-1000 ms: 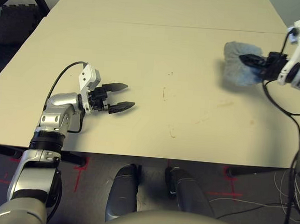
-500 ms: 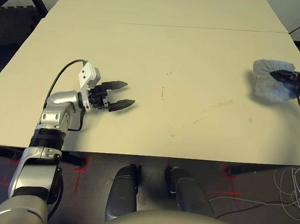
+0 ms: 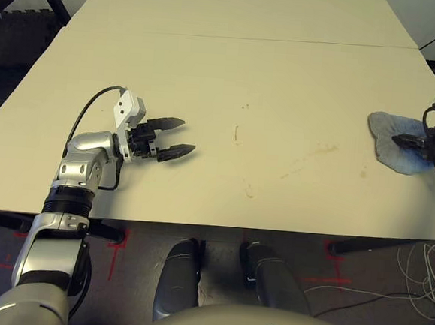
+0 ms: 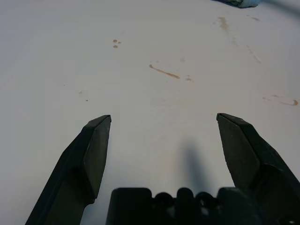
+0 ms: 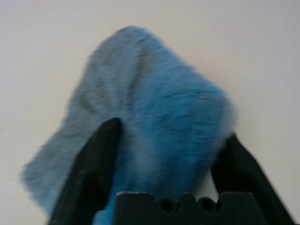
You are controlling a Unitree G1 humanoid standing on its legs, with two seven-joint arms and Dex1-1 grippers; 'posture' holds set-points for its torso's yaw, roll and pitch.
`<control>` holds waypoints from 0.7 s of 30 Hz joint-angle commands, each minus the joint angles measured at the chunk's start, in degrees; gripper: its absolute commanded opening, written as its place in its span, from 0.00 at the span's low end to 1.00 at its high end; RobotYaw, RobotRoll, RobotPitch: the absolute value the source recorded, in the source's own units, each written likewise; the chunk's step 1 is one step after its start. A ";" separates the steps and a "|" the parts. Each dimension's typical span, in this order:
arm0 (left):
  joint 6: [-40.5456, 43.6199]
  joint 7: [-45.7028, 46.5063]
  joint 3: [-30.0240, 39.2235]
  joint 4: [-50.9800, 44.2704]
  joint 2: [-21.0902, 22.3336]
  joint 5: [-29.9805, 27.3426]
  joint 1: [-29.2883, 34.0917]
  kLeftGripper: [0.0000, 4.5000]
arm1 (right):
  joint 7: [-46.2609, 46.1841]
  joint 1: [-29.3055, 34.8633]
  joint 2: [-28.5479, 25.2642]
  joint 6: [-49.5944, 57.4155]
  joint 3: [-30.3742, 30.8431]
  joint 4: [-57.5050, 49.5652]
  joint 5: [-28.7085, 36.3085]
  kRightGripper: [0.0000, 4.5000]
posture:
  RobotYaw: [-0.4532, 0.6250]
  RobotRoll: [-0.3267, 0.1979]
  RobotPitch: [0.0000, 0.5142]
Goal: Wipe the water off the table with a rag.
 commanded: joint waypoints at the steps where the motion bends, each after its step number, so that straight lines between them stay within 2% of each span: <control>1: 0.24 1.43 1.31 -0.46 -0.05 -0.09 0.54 1.00 | -3.33 -2.30 -3.78 -0.31 -1.77 0.96 -0.63 0.99 | 0.25 0.62 0.28; 5: 0.34 4.63 3.36 -1.29 -0.43 -0.75 0.92 1.00 | -5.23 -3.22 -6.03 -2.58 -2.94 0.85 -0.53 0.99 | 0.25 0.62 0.28; 8: -1.26 10.07 5.80 -0.66 -1.43 -0.30 0.41 1.00 | -5.36 -2.89 -5.45 -6.49 -6.94 0.89 3.12 0.99 | 0.25 0.62 0.28; 11: -4.49 20.75 9.77 2.14 -3.42 1.11 -1.39 1.00 | -3.04 -1.43 -1.76 -9.56 -15.32 -0.20 11.34 0.99 | 0.27 0.62 0.28; 13: -6.38 27.07 11.97 3.28 -4.35 1.84 -1.88 1.00 | -1.84 0.47 0.50 -11.95 -18.64 -1.31 14.50 0.99 | 0.28 0.62 0.28; 21: -12.96 48.38 18.38 7.92 -5.44 5.38 -1.67 1.00 | -1.79 7.69 9.48 -18.46 -25.68 -4.86 22.01 0.99 | 0.34 0.62 0.27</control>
